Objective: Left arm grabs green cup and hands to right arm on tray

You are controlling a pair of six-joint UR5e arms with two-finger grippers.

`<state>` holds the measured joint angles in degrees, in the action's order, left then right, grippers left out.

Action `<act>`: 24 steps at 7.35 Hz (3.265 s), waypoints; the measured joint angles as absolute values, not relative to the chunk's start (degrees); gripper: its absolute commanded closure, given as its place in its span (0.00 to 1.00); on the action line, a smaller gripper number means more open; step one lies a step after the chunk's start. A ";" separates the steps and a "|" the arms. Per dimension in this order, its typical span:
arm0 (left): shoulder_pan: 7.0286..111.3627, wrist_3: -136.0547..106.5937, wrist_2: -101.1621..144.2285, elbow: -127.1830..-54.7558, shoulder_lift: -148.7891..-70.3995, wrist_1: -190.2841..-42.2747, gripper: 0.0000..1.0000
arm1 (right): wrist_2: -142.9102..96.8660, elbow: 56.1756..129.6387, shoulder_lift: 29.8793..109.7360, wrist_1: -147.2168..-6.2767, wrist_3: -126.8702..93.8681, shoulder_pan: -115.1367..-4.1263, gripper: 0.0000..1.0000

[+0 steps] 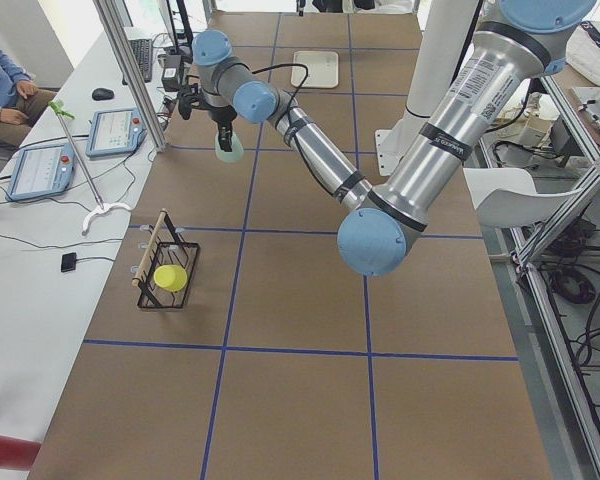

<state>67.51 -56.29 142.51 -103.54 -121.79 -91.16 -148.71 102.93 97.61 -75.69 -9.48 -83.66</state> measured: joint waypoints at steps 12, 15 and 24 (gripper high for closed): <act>38.92 -140.28 115.64 -104.29 -123.66 -166.31 1.00 | -152.81 110.51 65.95 -63.92 -77.04 -63.15 0.01; 38.83 -145.69 113.15 -104.11 -123.20 -171.61 1.00 | -137.24 110.38 65.68 -39.86 -106.50 -53.69 0.02; 36.85 -152.52 105.31 -103.92 -120.07 -184.69 1.00 | -128.35 105.93 66.29 -2.80 -126.78 -46.28 0.11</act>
